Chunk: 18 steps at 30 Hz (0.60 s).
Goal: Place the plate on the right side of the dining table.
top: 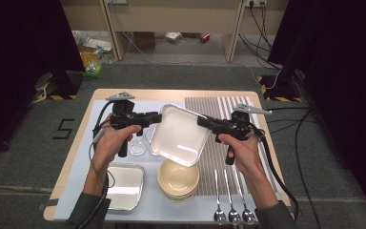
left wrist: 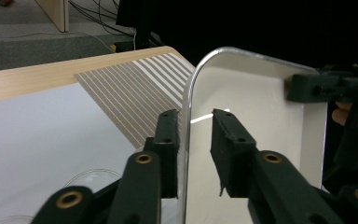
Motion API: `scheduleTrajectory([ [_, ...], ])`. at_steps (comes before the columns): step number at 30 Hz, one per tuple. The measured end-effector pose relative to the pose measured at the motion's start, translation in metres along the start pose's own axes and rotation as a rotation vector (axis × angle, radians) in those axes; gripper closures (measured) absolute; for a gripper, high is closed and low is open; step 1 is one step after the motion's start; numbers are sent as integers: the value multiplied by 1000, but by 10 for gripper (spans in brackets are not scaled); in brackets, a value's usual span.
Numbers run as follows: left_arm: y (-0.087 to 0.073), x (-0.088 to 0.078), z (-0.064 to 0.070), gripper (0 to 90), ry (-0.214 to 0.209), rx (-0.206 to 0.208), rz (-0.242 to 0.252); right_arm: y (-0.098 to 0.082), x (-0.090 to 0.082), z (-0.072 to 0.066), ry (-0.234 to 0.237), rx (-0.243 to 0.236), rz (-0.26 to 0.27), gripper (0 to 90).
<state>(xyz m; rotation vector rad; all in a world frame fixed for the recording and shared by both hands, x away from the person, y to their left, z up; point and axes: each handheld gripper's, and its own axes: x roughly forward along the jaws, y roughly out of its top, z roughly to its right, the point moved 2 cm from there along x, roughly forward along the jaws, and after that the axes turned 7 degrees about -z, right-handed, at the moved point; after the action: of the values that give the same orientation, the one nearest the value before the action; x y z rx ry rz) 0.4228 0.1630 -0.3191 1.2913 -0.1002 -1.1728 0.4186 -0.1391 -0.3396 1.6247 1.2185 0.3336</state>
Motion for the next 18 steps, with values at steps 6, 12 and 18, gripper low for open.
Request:
scheduleTrajectory([
  [6, -7, -3, -2, 616, 16, 5, -27, 5, -14, 10, -10, 19, 25, 772],
  [12, -19, -12, -6, 541, 56, 24, -57, 7, -34, 23, -37, 36, 49, 772],
  [18, -37, -21, -13, 428, 75, 39, -90, 4, -57, 41, -79, 59, 81, 771],
])
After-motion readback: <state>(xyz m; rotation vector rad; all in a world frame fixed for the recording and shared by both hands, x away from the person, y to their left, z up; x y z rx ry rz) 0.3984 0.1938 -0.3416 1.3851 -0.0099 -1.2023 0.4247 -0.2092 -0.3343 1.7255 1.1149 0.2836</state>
